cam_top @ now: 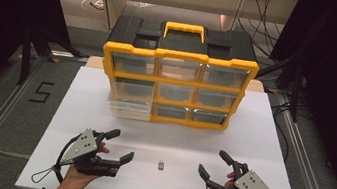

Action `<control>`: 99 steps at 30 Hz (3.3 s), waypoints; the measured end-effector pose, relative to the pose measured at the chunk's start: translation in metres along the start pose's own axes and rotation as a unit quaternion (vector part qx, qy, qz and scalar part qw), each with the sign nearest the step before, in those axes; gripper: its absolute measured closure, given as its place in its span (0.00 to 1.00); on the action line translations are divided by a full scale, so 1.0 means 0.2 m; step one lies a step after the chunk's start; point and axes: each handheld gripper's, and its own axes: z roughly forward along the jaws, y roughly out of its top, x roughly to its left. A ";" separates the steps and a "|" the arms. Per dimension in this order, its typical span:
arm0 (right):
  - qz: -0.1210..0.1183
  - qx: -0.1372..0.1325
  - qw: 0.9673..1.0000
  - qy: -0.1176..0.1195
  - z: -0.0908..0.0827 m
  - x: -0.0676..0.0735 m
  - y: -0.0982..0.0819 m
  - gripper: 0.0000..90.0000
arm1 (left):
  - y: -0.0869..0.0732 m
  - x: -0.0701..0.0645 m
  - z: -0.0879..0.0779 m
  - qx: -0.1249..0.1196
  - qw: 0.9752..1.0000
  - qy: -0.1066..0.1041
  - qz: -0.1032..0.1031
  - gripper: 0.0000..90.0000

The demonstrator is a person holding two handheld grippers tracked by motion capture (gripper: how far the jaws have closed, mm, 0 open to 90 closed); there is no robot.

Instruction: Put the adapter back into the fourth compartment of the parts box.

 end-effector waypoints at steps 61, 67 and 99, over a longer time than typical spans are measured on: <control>-0.001 0.012 1.000 -0.002 0.02 -0.01 -0.02 0.28 | 0.02 -0.11 0.27 0.153 0.986 -0.069 -0.004 0.20; 0.000 0.012 1.000 -0.001 0.02 -0.01 -0.02 0.28 | 0.02 -0.12 0.35 0.196 0.978 -0.065 -0.006 0.19; 0.001 0.011 1.000 0.000 0.02 -0.01 -0.02 0.28 | -0.02 -0.18 0.60 0.332 0.942 -0.045 0.004 0.24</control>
